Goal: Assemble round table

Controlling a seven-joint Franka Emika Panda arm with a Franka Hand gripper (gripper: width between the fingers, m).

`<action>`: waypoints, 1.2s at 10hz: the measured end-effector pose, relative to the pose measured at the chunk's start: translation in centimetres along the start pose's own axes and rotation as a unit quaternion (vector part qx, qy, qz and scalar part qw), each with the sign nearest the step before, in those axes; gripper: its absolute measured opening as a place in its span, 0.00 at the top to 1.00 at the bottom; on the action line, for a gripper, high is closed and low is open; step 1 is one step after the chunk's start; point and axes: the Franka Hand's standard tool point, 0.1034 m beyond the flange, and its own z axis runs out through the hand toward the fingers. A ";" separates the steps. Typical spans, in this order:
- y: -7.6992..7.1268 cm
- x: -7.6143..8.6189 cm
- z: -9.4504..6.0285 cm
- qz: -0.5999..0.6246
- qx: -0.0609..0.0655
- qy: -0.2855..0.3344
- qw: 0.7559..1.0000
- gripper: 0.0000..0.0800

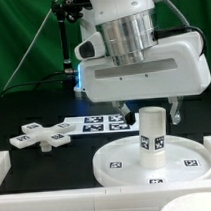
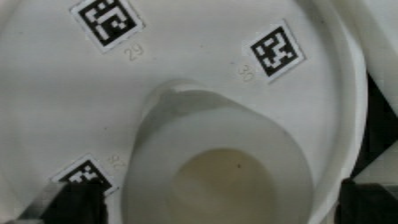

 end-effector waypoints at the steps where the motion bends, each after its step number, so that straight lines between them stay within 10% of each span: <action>1: 0.0 0.0 0.1 -0.017 0.000 -0.001 1.000 0.19; 12: 0.7 0.7 -0.1 -0.484 -0.026 0.000 0.875 0.19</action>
Offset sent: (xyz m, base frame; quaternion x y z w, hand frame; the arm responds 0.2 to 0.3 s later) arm 0.0000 0.0000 0.0000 0.0000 0.0000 -0.1938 0.9810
